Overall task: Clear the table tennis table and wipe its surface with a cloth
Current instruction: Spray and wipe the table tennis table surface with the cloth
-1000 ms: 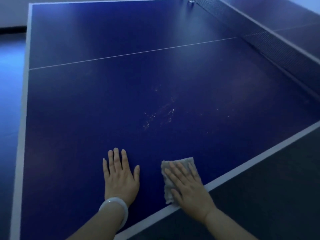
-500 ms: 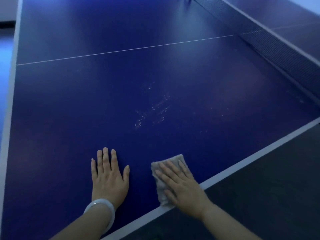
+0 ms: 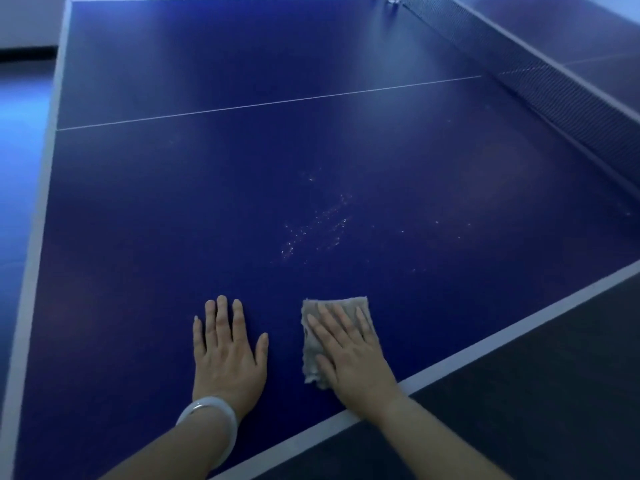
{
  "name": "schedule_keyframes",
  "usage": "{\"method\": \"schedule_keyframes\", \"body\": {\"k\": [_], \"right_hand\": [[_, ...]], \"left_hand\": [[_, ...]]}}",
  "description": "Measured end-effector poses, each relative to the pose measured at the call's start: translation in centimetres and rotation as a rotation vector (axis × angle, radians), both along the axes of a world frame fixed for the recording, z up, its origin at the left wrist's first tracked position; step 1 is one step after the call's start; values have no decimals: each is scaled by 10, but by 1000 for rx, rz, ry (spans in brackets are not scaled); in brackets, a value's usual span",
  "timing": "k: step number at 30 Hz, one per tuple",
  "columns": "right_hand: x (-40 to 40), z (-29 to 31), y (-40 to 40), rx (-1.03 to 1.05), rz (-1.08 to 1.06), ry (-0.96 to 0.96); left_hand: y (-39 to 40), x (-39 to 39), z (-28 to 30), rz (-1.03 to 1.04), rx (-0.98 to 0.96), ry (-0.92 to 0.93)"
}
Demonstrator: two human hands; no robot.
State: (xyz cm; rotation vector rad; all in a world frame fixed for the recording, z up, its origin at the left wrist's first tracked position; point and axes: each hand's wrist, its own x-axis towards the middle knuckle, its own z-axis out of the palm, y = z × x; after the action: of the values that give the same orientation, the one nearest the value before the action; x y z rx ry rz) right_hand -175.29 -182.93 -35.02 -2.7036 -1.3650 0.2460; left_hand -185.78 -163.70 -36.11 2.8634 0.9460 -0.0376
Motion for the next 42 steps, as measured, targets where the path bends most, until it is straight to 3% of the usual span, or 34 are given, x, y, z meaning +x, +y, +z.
{"method": "schedule_keyframes", "body": {"k": [3, 4, 8, 9, 11, 16, 18, 19, 22, 24, 26, 31, 35, 37, 39, 42], "right_hand": [[39, 6, -29, 1, 94, -6], [58, 6, -43, 14, 1, 4], [115, 11, -76, -67, -712, 61], [113, 10, -68, -83, -784, 83], [93, 5, -35, -69, -685, 16], [46, -3, 43, -47, 23, -23], [74, -1, 34, -65, 58, -38], [90, 0, 22, -73, -47, -23], [112, 3, -15, -55, -654, 52], [94, 3, -9, -66, -816, 58], [62, 0, 18, -53, -674, -12], [28, 1, 104, -44, 23, -32], [87, 0, 116, -115, 187, -19], [128, 2, 94, -99, -8, 25], [162, 6, 60, -55, -377, 87], [159, 10, 40, -116, -773, 132]], "left_hand": [[0, 0, 0, 0, -8, -2], [0, 0, 0, 0, -9, 1], [-1, 1, 2, -1, -18, -10], [-1, 1, 2, -3, -16, -1], [-1, 0, 3, -7, -3, 12], [0, 1, 3, -14, -5, 23], [0, 1, 3, -16, -4, 19], [0, 1, 4, -15, -8, 18], [0, 0, 6, -8, -28, 22], [0, 0, 6, -5, -41, 17], [1, 0, 6, -8, -49, 11], [2, 1, 6, -26, -65, 10], [2, 2, 8, -27, -68, 18], [2, 2, 9, -25, -75, 20], [2, 4, 11, -22, -83, 20], [1, 3, 12, -26, -100, 24]]}}
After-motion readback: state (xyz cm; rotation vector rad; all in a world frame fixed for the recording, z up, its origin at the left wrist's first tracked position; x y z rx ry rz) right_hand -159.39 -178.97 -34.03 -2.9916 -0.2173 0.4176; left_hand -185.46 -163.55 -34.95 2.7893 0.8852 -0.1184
